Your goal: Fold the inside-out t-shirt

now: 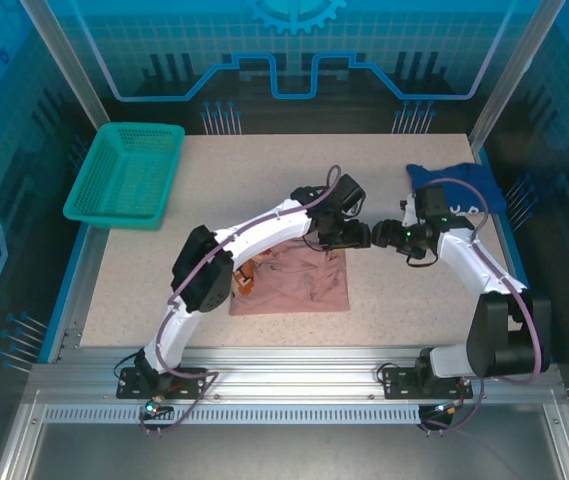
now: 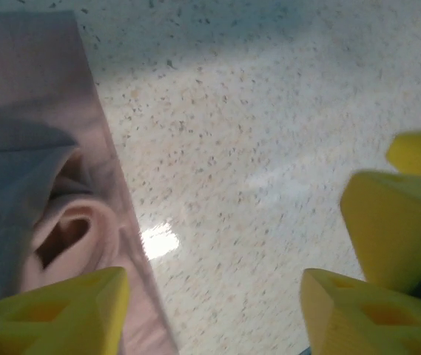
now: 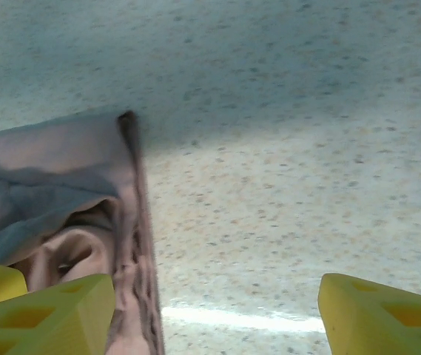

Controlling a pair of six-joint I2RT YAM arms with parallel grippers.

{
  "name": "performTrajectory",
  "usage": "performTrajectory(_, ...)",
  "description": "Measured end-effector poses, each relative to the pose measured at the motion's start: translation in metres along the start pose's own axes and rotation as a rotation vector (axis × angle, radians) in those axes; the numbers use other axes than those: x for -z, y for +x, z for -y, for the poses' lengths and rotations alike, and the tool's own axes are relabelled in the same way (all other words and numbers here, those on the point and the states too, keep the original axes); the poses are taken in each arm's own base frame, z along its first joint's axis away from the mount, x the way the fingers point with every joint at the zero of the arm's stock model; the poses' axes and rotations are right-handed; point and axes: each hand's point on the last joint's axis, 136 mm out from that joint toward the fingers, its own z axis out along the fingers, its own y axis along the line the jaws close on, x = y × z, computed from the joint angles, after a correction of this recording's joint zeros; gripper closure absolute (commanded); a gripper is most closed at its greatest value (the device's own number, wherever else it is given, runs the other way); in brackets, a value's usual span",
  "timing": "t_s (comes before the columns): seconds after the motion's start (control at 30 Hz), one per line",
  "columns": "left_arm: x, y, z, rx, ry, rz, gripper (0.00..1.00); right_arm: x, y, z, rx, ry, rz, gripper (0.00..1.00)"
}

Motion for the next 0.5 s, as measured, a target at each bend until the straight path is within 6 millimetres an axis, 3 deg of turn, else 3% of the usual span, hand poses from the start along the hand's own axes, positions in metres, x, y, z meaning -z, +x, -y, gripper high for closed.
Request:
performTrajectory(0.1,0.050,0.016,-0.026,-0.025,-0.002,0.036,0.24,-0.004,0.003,-0.021,0.046,-0.063,0.005,0.25)
performTrajectory(0.17,0.095,0.024,-0.050,-0.010,0.031,0.100,0.22,-0.010,0.008,-0.041,0.110,-0.103,0.001,0.24)
performTrajectory(0.27,0.143,0.031,-0.078,0.020,0.077,0.206,0.22,-0.019,0.023,-0.076,0.231,-0.167,-0.023,0.26)
performTrajectory(0.37,0.147,0.049,-0.093,0.020,0.086,0.224,0.22,-0.024,0.040,-0.104,0.326,-0.240,-0.035,0.26)
performTrajectory(0.5,0.123,0.075,-0.131,0.070,0.027,0.166,0.22,-0.035,0.069,-0.122,0.411,-0.274,-0.086,0.28)
